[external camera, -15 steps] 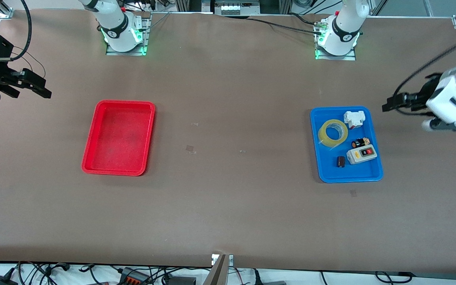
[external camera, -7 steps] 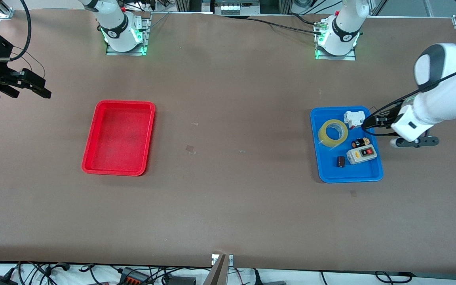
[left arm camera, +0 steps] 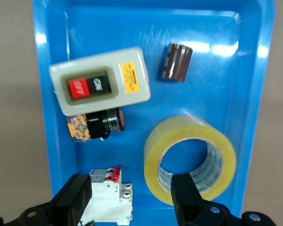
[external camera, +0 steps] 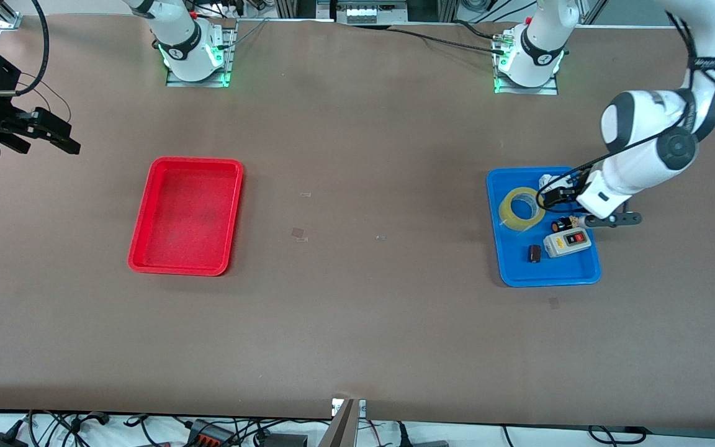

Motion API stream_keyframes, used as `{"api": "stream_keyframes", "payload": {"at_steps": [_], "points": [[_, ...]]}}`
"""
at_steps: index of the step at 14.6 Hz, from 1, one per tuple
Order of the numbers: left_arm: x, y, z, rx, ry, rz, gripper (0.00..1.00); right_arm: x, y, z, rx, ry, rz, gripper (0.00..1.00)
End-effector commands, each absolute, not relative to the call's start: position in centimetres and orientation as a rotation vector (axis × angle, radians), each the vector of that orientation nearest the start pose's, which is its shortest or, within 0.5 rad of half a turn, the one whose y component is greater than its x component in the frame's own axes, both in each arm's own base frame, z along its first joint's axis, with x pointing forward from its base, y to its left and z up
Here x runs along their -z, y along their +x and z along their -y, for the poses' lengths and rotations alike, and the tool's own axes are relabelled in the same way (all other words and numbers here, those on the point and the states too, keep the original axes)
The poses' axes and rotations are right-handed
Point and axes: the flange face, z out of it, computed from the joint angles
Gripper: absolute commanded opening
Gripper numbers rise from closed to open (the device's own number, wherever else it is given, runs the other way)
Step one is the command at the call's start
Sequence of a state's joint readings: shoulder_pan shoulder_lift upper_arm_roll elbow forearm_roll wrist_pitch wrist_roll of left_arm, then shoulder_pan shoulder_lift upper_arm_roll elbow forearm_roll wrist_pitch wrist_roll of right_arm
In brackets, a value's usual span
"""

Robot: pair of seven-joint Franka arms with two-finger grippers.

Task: Place and move tape with both arms
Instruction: 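Move the left gripper over the yellow tape roll in the blue tray, then lower the left gripper and close it on the tape roll's rim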

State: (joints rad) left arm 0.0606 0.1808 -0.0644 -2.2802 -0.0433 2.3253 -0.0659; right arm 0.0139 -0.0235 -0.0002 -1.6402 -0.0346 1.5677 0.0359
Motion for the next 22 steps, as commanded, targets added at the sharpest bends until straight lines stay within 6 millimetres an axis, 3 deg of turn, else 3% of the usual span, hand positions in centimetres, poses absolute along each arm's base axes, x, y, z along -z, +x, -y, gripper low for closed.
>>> {"api": "stream_keyframes", "payload": {"at_steps": [1, 13, 17, 22], "points": [[-24.5, 52.0, 0.6, -0.228, -3.165, 0.132, 1.0, -61.2, 54.4, -0.4, -0.067, -3.163, -0.024, 0.99], [-19.5, 51.7, 1.9, -0.292, -3.161, 0.098, 1.0, -61.0, 54.3, -0.5, -0.075, -3.162, -0.022, 0.99], [-19.1, 51.7, 1.9, -0.29, -3.162, 0.099, 1.0, -60.9, 54.4, -0.5, -0.079, -3.162, -0.022, 0.99], [-19.0, 51.7, 2.3, -0.292, -3.161, 0.099, 0.66, -60.6, 54.4, -0.5, -0.087, -3.161, -0.019, 0.99]]}}
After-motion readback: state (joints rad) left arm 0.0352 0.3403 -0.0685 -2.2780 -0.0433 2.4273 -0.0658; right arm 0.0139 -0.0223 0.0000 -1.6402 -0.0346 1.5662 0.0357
